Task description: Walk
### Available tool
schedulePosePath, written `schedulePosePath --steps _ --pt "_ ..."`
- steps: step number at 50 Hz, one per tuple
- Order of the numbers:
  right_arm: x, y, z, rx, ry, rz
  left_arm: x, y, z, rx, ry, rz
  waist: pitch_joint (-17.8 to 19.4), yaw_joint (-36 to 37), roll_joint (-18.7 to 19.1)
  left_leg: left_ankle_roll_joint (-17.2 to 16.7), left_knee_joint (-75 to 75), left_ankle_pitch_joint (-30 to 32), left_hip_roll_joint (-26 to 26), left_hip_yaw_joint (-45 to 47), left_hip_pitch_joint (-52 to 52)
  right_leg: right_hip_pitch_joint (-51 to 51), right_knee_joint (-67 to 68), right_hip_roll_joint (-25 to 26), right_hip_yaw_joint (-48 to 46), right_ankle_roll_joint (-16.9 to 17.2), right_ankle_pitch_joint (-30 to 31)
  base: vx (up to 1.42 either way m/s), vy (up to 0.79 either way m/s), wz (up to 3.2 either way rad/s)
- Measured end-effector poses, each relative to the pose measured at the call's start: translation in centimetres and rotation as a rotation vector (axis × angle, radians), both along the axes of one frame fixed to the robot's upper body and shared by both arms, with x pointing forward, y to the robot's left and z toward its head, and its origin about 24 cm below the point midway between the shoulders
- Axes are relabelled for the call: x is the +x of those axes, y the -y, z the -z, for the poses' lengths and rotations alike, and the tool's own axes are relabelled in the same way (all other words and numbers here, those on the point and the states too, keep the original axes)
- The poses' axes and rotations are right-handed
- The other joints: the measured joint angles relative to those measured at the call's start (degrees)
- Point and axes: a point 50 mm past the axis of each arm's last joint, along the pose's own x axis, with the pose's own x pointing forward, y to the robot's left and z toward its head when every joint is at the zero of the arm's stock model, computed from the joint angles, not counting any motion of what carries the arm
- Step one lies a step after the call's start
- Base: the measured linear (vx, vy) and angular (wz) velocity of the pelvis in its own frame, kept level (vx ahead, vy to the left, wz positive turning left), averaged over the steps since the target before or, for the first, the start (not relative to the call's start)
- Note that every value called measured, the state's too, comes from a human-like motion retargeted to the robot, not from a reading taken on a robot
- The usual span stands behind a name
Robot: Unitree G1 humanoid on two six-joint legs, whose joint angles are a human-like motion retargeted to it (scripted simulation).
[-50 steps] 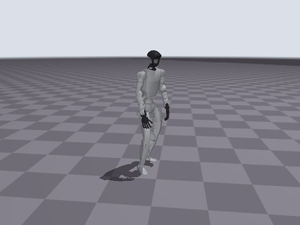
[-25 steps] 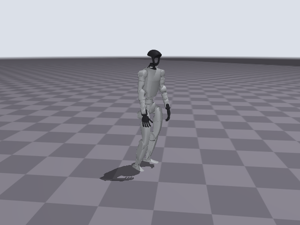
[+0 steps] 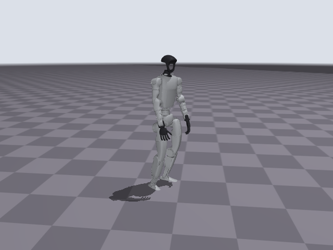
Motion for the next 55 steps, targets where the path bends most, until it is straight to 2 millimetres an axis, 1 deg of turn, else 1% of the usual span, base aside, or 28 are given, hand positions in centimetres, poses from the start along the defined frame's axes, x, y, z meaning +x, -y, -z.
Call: schedulePosePath --steps 7,12,14,17,18,22,25,27,31,33,35,38,40,43,50,55 --pt "1.0 -0.7 -0.3 0.005 0.038 -0.002 0.4 -0.4 -0.2 0.004 0.023 -0.061 0.8 -0.1 -0.5 -0.2 4.5 -1.6 0.7 -0.6 -1.6 -1.1 3.5 0.1 0.5 -0.8 -1.9 -0.03 -0.03 0.0" --pt "2.1 -0.2 -0.8 -0.022 0.077 0.016 1.5 0.1 -0.5 -0.027 0.07 -0.115 2.0 0.4 -0.3 -1.3 12.4 -3.8 2.1 -1.7 -5.4 -2.3 6.3 0.5 0.2 -1.6 -3.1 -0.07 -0.05 0.06" --pt "2.1 0.1 -0.8 -0.036 0.082 0.031 2.1 0.5 -0.7 -0.043 0.093 -0.134 2.8 1.0 0.2 -2.8 17.8 -4.3 3.0 -3.6 -8.3 -3.1 7.9 1.0 0.1 -2.0 -3.5 -0.08 -0.04 -0.04" --pt "1.9 0.7 -0.8 -0.055 0.078 0.059 2.8 1.1 -0.9 -0.068 0.121 -0.151 3.9 2.8 2.0 -7.3 26.9 -5.0 3.0 -10.7 -13.6 -4.7 10.8 3.2 0.7 -2.9 -4.1 -0.08 -0.02 -0.28" --pt "1.8 1.0 -0.7 -0.063 0.077 0.071 3.0 1.4 -0.9 -0.077 0.13 -0.152 4.0 3.2 2.5 -8.0 29.8 -5.6 3.6 -11.4 -15.0 -5.4 11.8 3.6 0.6 -3.1 -4.4 -0.07 0.0 -0.12" --pt "1.1 2.4 -0.6 -0.093 0.056 0.122 3.6 2.3 -1.1 -0.106 0.144 -0.15 3.7 3.9 3.4 -9.0 36.7 -6.8 7.6 -12.1 -17.9 -8.1 15.0 3.8 0.6 -3.6 -5.5 -0.02 0.02 -0.01" --pt "0.5 3.3 -0.5 -0.105 0.037 0.163 3.8 2.2 -1.1 -0.108 0.138 -0.147 3.1 3.9 3.4 -9.1 35.1 -5.5 9.4 -13.6 -17.3 -9.5 16.1 3.0 1.0 -3.8 -5.8 0.0 0.08 0.0" --pt "0.1 3.7 -0.4 -0.108 0.024 0.191 3.7 2.2 -1.1 -0.104 0.126 -0.139 2.9 3.6 3.3 -9.1 31.7 -4.2 9.5 -15.2 -15.7 -10.0 16.8 2.2 1.4 -3.7 -6.1 0.02 0.12 0.01" --pt "-0.5 4.4 -0.3 -0.108 0.01 0.242 3.5 2.3 -0.9 -0.093 0.101 -0.104 2.5 2.5 2.8 -9.0 22.8 -2.1 7.1 -17.7 -11.7 -11.0 17.7 0.0 2.5 -3.0 -6.6 0.03 0.18 0.02" --pt "-0.8 4.6 -0.2 -0.105 0.006 0.26 3.3 2.3 -0.8 -0.083 0.089 -0.082 2.5 1.9 2.8 -8.0 20.8 -3.4 5.9 -17.4 -10.8 -11.5 18.6 -1.2 3.2 -2.4 -7.0 0.01 0.24 0.06" --pt "-0.6 4.7 -0.3 -0.104 0.011 0.268 3.4 2.3 -0.8 -0.07 0.085 -0.061 2.3 1.0 1.8 -6.4 14.2 -2.3 3.6 -16.1 -8.2 -12.2 18.6 -3.5 4.1 -1.5 -6.9 0.01 0.26 0.13" --pt "-0.6 4.3 -0.2 -0.092 0.011 0.248 3.1 2.0 -0.7 -0.046 0.07 -0.037 2.7 0.2 1.4 -4.8 12.7 -3.3 1.4 -14.7 -7.5 -13.3 20.4 -5.7 5.5 -0.4 -6.5 -0.02 0.27 0.04" --pt "-0.1 4.0 -0.4 -0.082 0.021 0.22 3.3 1.5 -0.8 -0.027 0.068 -0.029 2.5 -0.5 0.4 -3.9 5.1 -0.1 -1.0 -14.2 -4.9 -14.3 20.5 -7.8 6.4 0.3 -5.7 -0.02 0.25 0.02" --pt "0.1 3.3 -0.4 -0.068 0.027 0.177 2.8 0.9 -0.7 -0.004 0.054 -0.035 3.0 -0.7 -0.3 -3.1 4.1 0.1 -2.8 -13.3 -4.4 -14.9 22.1 -9.5 6.8 0.8 -5.4 -0.05 0.23 -0.14" --pt "0.6 2.0 -0.5 -0.042 0.045 0.09 2.4 -0.6 -0.7 0.024 0.044 -0.075 2.8 0.1 -1.5 -1.6 -1.2 2.6 -4.8 -11.5 -2.7 -14.1 20.7 -10.1 6.7 1.8 -4.8 -0.04 0.16 -0.24" --pt "0.9 1.7 -0.6 -0.035 0.062 0.065 2.4 -0.9 -0.8 0.016 0.055 -0.097 2.8 1.2 -2.1 -1.1 -3.8 3.8 -5.1 -10.1 -1.1 -12.0 19.3 -10.5 6.7 2.1 -4.7 -0.04 0.05 -0.28"
